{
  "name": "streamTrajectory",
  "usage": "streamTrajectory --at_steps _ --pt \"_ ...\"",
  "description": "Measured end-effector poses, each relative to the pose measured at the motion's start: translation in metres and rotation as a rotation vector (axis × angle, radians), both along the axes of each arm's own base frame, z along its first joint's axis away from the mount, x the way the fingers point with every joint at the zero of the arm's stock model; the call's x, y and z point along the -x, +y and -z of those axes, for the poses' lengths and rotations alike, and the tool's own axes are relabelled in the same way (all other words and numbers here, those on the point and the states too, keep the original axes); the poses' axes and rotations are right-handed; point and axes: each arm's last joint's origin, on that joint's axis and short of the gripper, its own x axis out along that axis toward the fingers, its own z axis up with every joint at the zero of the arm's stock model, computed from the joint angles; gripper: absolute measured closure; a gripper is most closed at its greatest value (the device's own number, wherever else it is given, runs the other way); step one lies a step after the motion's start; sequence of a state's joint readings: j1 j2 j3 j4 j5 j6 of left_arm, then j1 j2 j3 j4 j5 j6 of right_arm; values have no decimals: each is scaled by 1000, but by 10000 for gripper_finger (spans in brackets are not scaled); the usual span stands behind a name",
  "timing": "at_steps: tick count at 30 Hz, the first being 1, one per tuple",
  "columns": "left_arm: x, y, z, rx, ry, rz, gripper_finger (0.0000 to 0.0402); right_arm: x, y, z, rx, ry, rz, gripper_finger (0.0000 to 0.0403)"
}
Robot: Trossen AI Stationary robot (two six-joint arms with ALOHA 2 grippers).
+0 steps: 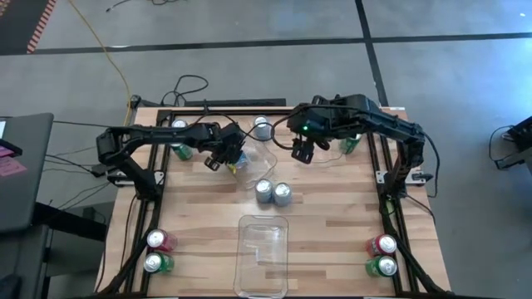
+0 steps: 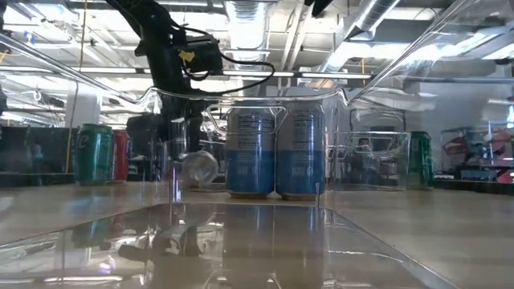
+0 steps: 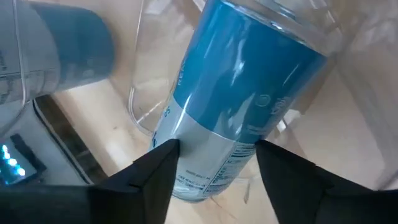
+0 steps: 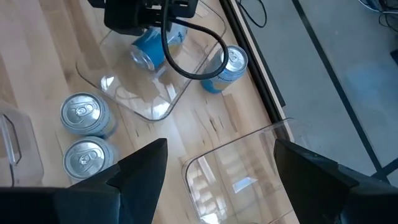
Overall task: Sort soda cans
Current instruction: Put the top right blue-white soda can into the top left transparent bin
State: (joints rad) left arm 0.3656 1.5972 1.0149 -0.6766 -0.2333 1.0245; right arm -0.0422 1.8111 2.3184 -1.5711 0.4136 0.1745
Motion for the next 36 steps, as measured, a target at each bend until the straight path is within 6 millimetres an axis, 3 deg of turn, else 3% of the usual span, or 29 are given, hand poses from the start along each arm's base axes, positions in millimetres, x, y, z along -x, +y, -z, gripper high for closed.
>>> streamTrajectory --at_steps 14,22,36 --pt "-15 -3 -1 34 -132 169 69 -1 7 0 -7 -6 -10 88" --pt "-23 -1 21 70 -60 173 69 -1 9 0 -8 -7 -15 88" --pt "-18 5 28 169 -72 29 108 -3 10 -1 -14 -36 -6 88"
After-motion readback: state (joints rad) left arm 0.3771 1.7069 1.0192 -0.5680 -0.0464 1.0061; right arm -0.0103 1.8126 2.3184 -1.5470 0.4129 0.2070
